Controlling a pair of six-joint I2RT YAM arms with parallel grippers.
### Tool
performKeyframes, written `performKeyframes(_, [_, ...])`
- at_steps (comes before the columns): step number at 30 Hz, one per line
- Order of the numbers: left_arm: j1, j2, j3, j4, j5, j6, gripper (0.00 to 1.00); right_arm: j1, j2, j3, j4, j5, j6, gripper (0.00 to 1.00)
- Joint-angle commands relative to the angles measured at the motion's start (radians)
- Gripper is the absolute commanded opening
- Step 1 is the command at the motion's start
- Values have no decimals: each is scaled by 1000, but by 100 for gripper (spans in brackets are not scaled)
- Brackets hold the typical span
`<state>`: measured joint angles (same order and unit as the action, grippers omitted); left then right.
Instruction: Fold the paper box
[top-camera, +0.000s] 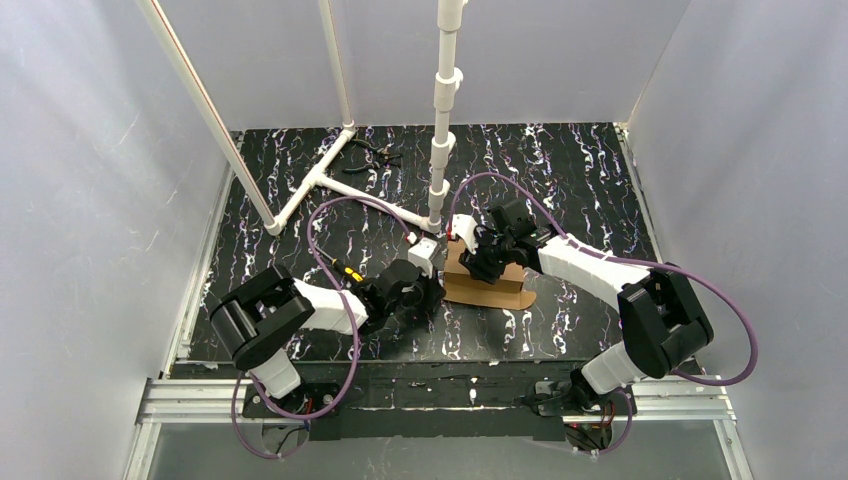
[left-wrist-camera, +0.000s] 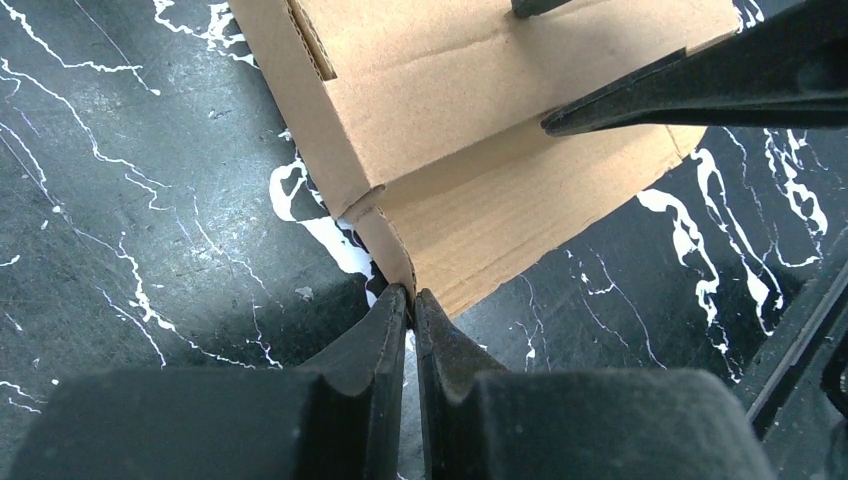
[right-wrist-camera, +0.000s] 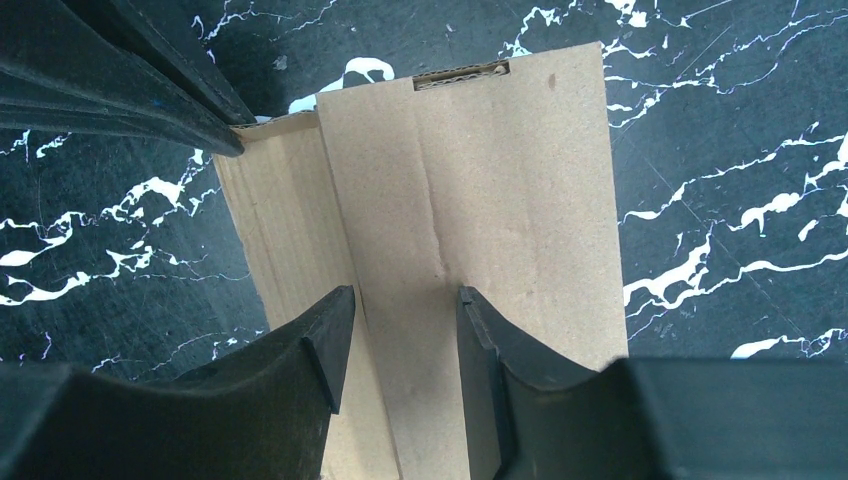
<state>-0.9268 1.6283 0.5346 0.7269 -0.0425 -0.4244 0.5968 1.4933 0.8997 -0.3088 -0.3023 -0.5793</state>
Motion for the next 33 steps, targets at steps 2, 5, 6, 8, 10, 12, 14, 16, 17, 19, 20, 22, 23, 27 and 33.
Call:
performKeyframes(2, [26, -73, 53, -46, 34, -17, 7, 8, 65, -30, -107, -11, 21, 50])
performKeyframes(5, [37, -80, 76, -74, 67, -17, 7, 8, 67, -31, -107, -10, 20, 50])
performKeyframes(6, [41, -80, 83, -81, 86, -16, 7, 8, 67, -31, -107, -10, 20, 50])
performKeyframes(8, [52, -81, 97, -92, 114, -17, 7, 8, 67, -32, -107, -11, 19, 50])
performKeyframes(10, [64, -76, 113, -103, 158, -20, 7, 8, 68, -31, -108, -11, 18, 50])
performKeyframes(12, [76, -74, 126, -120, 182, -24, 7, 8, 69, -31, -108, -11, 18, 50])
performKeyframes(14, [91, -74, 131, -129, 200, -35, 7, 8, 71, -31, -110, -12, 18, 50])
performKeyframes(16, [109, -73, 136, -136, 222, -51, 7, 8, 70, -33, -110, -13, 17, 50])
performKeyframes(17, [118, -71, 141, -145, 233, -58, 7, 8, 70, -32, -111, -13, 15, 50])
performKeyframes(19, [134, -65, 158, -165, 260, -73, 7, 8, 71, -32, -112, -15, 13, 50])
performKeyframes(20, [142, -60, 174, -179, 274, -81, 7, 8, 73, -32, -112, -15, 14, 50])
performKeyframes(22, [155, -46, 207, -214, 299, -102, 7, 8, 73, -33, -112, -14, 12, 50])
performKeyframes(23, [161, -38, 222, -242, 307, -116, 6, 8, 74, -33, -112, -14, 12, 50])
performKeyframes(27, [174, -21, 270, -284, 319, -183, 6, 9, 75, -33, -114, -17, 13, 50])
performKeyframes(33, [180, -27, 274, -316, 290, -227, 6, 9, 74, -31, -115, -18, 12, 49])
